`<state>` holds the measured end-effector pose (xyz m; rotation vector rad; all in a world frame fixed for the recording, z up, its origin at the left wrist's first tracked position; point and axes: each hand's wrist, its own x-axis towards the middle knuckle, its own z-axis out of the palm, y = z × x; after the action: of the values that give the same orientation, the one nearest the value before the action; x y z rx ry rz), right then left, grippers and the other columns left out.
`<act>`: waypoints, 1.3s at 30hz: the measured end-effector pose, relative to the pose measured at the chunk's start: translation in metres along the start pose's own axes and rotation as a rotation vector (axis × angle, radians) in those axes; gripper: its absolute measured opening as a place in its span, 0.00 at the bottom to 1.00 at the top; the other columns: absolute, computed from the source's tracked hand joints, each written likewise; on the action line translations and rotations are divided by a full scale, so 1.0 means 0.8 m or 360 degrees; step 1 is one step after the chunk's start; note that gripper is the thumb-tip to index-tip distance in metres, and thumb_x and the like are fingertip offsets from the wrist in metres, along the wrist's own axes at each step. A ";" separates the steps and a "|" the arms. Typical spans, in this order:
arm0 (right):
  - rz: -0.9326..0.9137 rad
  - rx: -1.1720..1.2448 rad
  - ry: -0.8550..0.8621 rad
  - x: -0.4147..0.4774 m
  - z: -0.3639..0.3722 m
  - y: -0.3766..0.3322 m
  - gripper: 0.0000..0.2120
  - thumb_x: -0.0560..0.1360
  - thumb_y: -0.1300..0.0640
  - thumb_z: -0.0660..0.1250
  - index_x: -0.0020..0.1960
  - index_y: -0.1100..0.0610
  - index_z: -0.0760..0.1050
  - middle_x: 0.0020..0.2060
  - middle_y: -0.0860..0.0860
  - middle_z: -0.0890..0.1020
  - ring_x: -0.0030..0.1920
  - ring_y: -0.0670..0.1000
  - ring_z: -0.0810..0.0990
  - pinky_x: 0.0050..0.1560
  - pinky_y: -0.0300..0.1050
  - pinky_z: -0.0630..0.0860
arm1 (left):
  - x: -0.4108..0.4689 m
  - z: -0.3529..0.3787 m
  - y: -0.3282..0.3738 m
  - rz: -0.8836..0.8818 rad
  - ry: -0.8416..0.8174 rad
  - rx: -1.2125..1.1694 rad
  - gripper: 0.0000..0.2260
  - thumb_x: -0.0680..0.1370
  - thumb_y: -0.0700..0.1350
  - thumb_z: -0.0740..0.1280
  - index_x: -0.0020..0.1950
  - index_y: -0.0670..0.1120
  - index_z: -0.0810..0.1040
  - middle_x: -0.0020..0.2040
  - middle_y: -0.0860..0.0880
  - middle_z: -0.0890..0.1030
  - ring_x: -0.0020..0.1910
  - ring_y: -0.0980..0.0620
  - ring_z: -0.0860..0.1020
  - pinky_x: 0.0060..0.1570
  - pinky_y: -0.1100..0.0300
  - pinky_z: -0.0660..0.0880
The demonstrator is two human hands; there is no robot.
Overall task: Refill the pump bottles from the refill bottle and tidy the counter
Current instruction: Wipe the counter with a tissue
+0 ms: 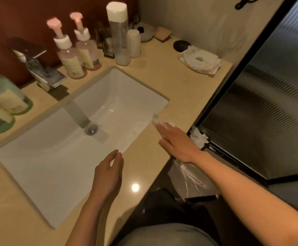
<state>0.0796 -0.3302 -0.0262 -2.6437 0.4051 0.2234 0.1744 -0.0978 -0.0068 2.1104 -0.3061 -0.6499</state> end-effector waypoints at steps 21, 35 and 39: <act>-0.0526 -0.0219 -0.0356 -0.041 -0.005 -0.004 0.33 0.79 0.39 0.51 0.75 0.41 0.33 0.75 0.39 0.42 0.75 0.43 0.39 0.73 0.42 0.38 | 0.056 0.039 0.049 -0.0013 -0.0044 -0.0060 0.08 0.81 0.49 0.57 0.44 0.51 0.72 0.41 0.54 0.72 0.42 0.56 0.68 0.36 0.69 0.63; 0.0217 -0.0151 -0.0074 0.083 -0.044 0.052 0.34 0.78 0.35 0.43 0.77 0.49 0.37 0.76 0.45 0.40 0.75 0.47 0.34 0.74 0.48 0.37 | 0.049 0.034 0.045 0.0049 -0.0068 0.0026 0.08 0.81 0.47 0.58 0.42 0.49 0.69 0.35 0.57 0.68 0.31 0.62 0.65 0.31 0.79 0.61; 0.0089 -0.0165 -0.0070 0.080 -0.019 0.013 0.34 0.77 0.33 0.41 0.77 0.47 0.39 0.76 0.45 0.41 0.74 0.47 0.33 0.74 0.49 0.36 | 0.050 0.040 0.049 0.0090 -0.0083 0.0044 0.08 0.81 0.48 0.58 0.42 0.49 0.69 0.36 0.57 0.68 0.31 0.62 0.65 0.31 0.76 0.61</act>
<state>0.1381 -0.3615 -0.0314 -2.7255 0.4650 0.3284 0.1904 -0.1601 -0.0039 2.1058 -0.4045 -0.6715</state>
